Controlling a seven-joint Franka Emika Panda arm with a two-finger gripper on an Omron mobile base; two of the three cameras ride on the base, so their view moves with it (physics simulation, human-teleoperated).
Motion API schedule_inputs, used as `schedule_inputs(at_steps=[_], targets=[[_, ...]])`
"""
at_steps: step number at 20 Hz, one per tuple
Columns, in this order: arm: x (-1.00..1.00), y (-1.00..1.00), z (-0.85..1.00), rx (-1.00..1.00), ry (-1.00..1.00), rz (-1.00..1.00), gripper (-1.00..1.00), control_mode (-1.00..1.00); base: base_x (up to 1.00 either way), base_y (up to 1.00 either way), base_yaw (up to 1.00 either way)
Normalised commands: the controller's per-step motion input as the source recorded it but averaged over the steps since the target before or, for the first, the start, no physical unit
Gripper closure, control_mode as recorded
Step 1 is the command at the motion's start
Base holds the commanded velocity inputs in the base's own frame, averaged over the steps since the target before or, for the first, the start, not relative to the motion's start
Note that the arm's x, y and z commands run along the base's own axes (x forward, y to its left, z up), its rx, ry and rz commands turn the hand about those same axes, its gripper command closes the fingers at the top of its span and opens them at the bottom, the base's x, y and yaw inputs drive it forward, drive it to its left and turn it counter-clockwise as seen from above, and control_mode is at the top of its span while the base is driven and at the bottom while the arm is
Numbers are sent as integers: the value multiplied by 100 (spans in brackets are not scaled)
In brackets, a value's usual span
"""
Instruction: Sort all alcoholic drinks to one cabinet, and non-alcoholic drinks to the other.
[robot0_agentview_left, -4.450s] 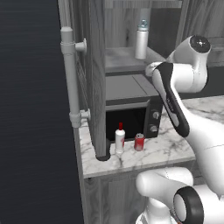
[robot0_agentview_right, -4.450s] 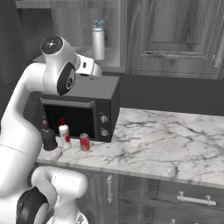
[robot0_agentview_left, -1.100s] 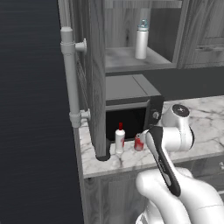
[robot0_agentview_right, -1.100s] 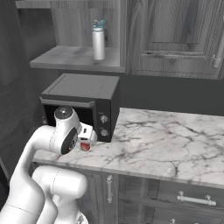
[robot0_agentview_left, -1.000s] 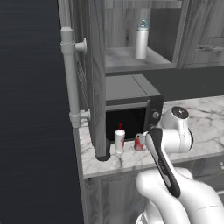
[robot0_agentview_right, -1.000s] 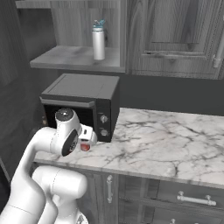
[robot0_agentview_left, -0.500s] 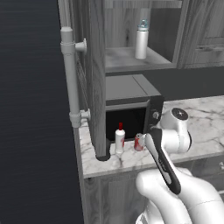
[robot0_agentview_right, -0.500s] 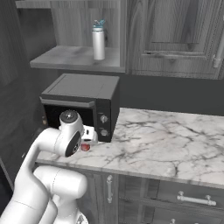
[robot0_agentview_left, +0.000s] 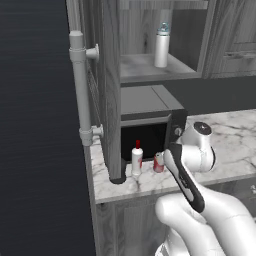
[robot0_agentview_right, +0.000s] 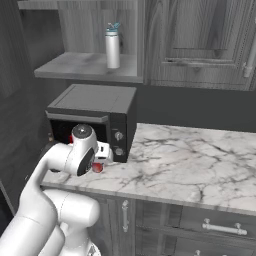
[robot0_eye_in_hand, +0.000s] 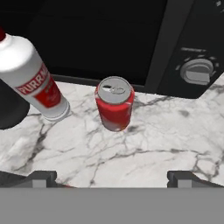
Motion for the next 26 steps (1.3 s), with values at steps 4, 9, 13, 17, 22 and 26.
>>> schedule_inputs(at_steps=[4,9,13,17,22,26], targets=[[12,7,-23,0,0,0,-100,-100,0,0,0],[12,7,-22,0,0,0,-100,-100,0,0,0],[13,7,-20,0,0,0,-100,-100,0,0,0],[16,9,-23,0,0,0,-100,-100,0,0,0],[16,8,-23,0,-2,0,-100,-100,0,0,0],[21,4,-20,0,-3,-2,-100,-100,0,0,0]])
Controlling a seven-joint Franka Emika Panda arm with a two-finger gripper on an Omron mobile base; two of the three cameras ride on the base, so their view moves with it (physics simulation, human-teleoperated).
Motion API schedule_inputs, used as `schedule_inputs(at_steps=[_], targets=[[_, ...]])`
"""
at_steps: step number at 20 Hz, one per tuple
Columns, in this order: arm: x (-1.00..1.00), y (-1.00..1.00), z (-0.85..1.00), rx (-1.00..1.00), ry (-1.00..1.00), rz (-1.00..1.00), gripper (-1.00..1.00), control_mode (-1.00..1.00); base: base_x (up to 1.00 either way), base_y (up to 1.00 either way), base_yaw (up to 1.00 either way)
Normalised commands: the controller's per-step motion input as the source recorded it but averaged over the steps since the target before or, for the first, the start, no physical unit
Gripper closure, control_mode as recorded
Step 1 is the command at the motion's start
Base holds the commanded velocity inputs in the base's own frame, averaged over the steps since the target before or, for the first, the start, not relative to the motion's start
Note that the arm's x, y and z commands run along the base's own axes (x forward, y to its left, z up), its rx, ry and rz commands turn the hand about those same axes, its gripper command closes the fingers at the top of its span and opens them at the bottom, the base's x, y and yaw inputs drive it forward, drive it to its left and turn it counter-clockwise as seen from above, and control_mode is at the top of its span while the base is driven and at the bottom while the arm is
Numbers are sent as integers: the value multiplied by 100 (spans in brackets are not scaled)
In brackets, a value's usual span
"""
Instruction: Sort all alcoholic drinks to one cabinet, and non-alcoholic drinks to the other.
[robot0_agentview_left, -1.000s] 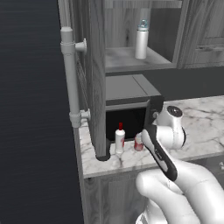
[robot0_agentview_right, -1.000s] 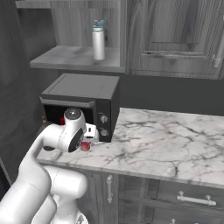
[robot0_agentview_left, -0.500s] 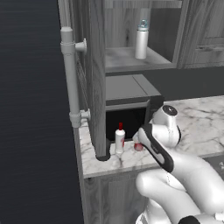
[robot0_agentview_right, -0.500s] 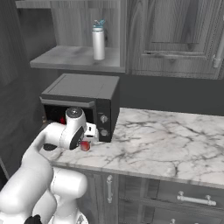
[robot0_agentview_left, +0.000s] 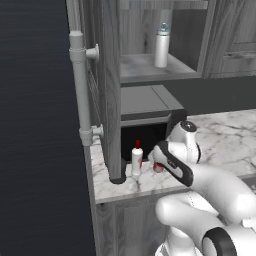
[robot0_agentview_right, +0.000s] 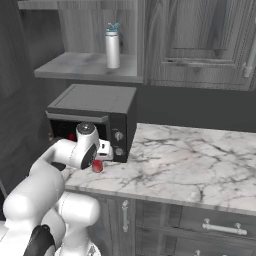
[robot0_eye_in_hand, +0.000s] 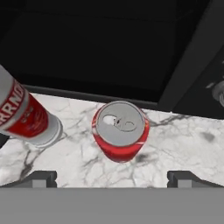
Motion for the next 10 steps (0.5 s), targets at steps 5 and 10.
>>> schedule_inputs(at_steps=[5,10], targets=[[18,1,-23,-2,-4,-3,-100,-100,0,0,0],[14,2,-26,-2,-2,-2,-100,-100,0,0,0]])
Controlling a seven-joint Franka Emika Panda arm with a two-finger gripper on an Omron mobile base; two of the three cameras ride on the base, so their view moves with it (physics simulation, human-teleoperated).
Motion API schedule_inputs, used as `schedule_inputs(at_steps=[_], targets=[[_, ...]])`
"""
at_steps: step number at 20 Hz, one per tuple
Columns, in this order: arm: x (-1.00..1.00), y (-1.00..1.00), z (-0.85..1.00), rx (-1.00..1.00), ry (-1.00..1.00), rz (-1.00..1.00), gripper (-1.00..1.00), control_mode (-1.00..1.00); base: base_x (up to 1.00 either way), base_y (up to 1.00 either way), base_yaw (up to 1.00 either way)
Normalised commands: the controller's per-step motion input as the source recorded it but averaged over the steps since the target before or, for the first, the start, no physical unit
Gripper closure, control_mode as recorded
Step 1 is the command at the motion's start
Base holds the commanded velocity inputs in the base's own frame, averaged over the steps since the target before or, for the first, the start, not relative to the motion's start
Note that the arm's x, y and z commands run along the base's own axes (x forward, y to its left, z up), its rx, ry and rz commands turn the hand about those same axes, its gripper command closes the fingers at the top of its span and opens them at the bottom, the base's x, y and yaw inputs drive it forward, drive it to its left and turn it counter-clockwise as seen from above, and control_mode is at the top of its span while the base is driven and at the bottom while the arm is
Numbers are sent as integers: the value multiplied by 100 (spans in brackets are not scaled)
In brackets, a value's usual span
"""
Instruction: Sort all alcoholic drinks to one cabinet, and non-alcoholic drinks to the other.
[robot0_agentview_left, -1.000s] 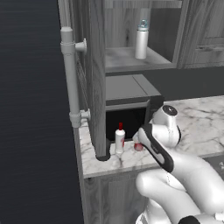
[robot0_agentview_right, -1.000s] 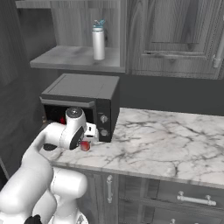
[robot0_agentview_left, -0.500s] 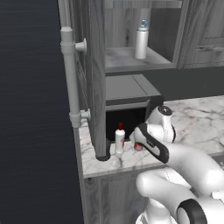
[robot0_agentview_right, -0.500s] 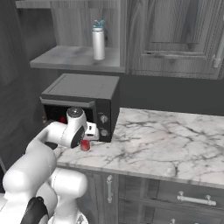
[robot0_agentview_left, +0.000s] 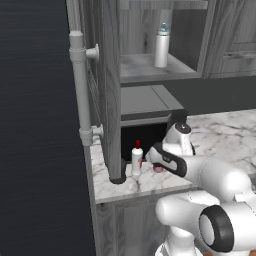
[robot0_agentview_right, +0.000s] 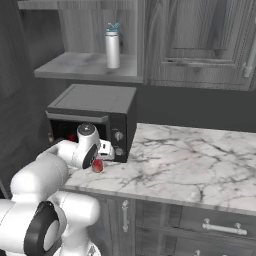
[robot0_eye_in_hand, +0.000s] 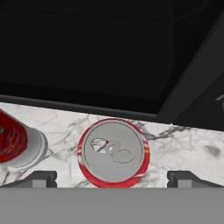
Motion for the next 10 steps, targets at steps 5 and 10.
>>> schedule_inputs(at_steps=[5,10], targets=[[4,5,-20,0,0,-1,-100,-100,0,0,0],[2,1,-15,0,0,0,-100,-100,0,0,0]])
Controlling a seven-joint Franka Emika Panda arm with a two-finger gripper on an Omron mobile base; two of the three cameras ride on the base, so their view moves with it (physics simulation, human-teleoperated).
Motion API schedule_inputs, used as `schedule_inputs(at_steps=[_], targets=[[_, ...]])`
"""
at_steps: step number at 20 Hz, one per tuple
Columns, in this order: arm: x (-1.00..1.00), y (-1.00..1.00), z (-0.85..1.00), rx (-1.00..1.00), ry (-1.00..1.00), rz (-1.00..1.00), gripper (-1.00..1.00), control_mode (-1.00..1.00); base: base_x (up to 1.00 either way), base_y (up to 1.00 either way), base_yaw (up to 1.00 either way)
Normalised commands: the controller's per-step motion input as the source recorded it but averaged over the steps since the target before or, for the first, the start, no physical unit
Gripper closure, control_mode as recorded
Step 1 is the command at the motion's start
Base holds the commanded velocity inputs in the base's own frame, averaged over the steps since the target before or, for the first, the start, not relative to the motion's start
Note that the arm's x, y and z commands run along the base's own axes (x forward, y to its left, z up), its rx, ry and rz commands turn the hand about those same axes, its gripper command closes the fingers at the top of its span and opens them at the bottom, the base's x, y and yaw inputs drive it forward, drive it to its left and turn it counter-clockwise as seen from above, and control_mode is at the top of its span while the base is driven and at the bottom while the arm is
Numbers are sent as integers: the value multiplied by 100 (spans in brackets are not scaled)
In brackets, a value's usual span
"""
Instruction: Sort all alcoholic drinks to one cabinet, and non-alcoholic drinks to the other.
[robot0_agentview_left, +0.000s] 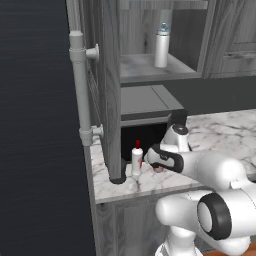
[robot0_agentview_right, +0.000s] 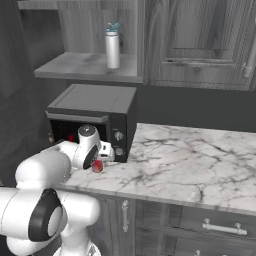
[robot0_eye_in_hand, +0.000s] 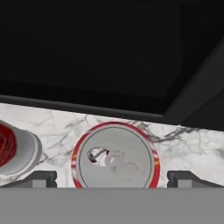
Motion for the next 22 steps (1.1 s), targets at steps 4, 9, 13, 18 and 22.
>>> schedule_inputs(at_steps=[4,9,13,18,22], targets=[[3,0,-13,0,0,0,-100,-100,0,0,0],[5,0,-16,0,0,0,100,-100,0,0,0],[6,0,-6,0,1,0,100,-100,0,0,0],[1,0,0,0,0,0,100,-100,0,0,0],[-5,0,5,0,-1,0,100,-100,0,0,0]])
